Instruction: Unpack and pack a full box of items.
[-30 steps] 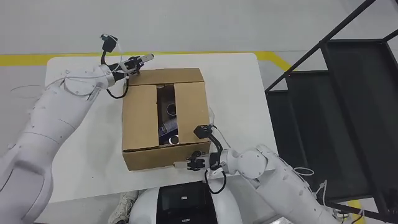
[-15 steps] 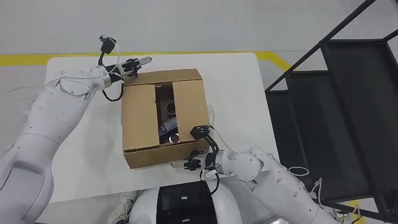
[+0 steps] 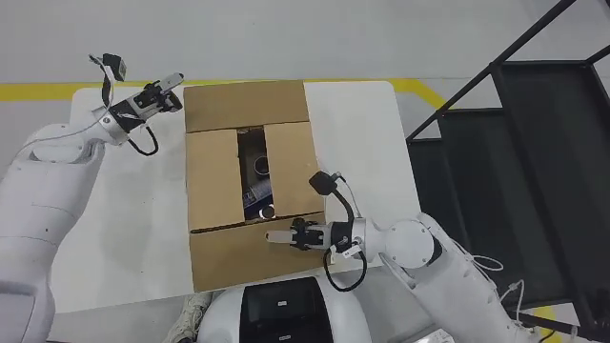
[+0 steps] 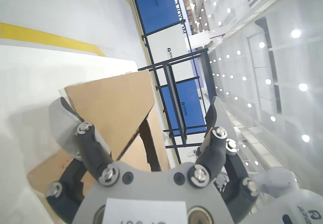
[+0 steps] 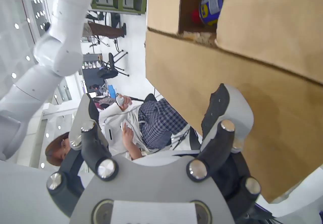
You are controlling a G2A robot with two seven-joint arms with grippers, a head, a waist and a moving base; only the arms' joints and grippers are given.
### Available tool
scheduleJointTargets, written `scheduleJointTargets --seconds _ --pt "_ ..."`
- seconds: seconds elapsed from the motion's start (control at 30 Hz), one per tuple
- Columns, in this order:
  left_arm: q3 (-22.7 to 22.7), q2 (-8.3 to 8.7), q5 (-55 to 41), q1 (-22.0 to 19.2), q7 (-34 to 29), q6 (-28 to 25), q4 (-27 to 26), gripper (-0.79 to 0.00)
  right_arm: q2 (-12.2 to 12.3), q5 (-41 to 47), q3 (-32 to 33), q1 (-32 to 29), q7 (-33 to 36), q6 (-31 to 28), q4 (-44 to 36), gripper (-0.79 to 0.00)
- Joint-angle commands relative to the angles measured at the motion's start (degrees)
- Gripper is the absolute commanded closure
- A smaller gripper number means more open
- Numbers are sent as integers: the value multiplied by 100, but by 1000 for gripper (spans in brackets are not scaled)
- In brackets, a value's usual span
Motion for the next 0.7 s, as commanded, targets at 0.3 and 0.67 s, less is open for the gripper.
scheduleJointTargets --seconds 0.3,0.67 --pt "-1892 766 -457 1898 -2030 684 -1853 -785 -373 259 -1137 1630 -865 1054 786 -785" --pt "-2368 909 -597 2311 -2590 1100 -2332 -785 -520 598 -1456 2041 -948 1068 1297 -785"
